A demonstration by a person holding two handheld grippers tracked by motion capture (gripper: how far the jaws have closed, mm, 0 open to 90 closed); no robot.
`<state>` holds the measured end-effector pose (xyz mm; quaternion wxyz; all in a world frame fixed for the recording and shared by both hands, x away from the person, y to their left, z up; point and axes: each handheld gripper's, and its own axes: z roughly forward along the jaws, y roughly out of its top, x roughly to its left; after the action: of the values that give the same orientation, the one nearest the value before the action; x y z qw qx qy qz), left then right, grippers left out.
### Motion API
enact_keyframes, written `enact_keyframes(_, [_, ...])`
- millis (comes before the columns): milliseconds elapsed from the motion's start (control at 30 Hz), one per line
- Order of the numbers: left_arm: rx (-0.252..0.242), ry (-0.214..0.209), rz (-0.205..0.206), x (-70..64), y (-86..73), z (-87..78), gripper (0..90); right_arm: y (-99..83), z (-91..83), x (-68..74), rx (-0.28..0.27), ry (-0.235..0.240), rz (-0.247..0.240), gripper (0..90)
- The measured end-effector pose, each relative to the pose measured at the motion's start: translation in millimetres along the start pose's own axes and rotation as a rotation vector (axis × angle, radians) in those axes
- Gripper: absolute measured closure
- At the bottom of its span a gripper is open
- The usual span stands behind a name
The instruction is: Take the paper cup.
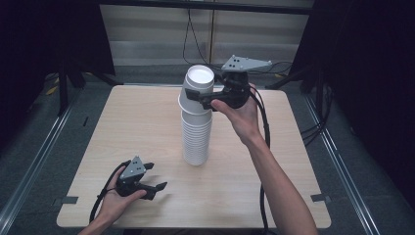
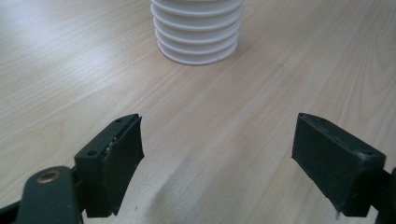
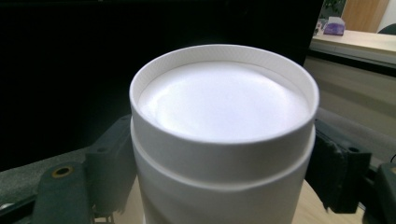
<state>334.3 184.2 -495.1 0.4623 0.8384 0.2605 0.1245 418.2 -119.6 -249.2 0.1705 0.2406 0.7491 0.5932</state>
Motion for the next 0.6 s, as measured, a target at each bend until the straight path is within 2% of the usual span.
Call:
enact_keyframes(233, [0.002, 0.002, -0.004, 0.8, -0.2, 0.2, 16.1, 2.4, -4.4, -2.2, -0.043, -0.001, 0.013, 20.8])
enact_keyframes(300, [0.002, 0.0, -0.005, 0.7, -0.3, 0.6, 16.1, 5.8, -7.9, -3.4, -0.082, 0.008, 0.016, 20.8])
enact_keyframes(600, [0.003, 0.0, -0.004, 0.9, -0.5, 0.5, 16.1, 14.7, -17.2, -1.7, -0.148, 0.016, 0.001, 20.8])
